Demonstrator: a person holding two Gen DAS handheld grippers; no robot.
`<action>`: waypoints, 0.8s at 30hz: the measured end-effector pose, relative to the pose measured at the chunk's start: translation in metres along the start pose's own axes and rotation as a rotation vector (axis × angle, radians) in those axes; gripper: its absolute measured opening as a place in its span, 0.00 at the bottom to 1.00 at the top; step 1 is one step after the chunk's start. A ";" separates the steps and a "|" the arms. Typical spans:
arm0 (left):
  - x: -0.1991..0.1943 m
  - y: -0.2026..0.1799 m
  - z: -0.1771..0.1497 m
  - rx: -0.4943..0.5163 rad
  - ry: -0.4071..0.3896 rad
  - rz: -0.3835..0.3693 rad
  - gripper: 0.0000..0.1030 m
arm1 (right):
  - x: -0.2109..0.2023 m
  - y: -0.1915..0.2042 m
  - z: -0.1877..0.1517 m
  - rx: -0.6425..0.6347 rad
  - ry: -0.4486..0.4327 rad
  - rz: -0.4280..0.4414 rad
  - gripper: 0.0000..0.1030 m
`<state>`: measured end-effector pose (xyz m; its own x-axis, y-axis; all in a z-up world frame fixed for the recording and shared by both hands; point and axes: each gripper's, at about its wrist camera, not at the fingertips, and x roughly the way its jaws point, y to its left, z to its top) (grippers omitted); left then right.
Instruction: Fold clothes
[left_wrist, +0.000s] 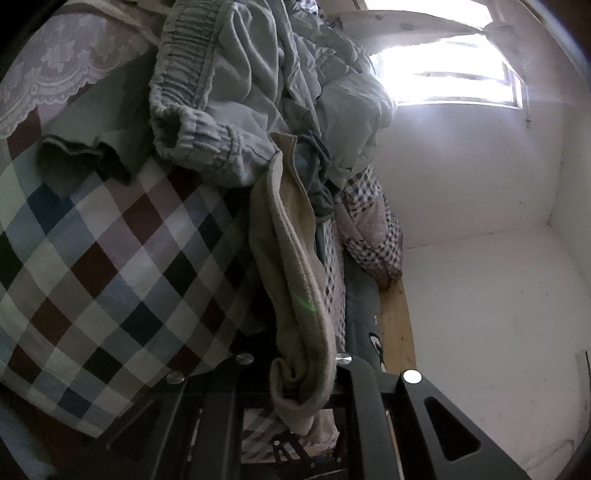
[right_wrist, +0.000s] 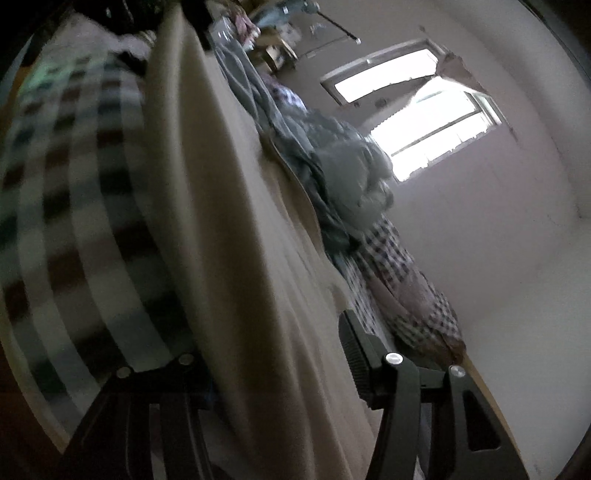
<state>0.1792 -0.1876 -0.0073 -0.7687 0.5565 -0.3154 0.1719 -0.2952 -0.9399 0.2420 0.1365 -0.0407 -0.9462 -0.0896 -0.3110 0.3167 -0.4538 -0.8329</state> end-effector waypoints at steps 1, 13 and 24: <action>-0.001 -0.001 0.000 0.003 -0.002 0.002 0.10 | 0.001 -0.004 -0.008 0.002 0.018 -0.009 0.56; -0.010 -0.013 -0.003 0.034 -0.019 0.030 0.09 | 0.003 -0.051 -0.098 -0.047 0.131 -0.060 0.57; -0.013 -0.023 0.006 0.055 -0.029 0.061 0.09 | 0.006 -0.083 -0.171 -0.086 0.254 -0.145 0.57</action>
<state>0.1817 -0.1923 0.0192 -0.7755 0.5138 -0.3669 0.1853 -0.3703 -0.9102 0.2220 0.3247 -0.0517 -0.9384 0.2003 -0.2817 0.1944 -0.3680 -0.9093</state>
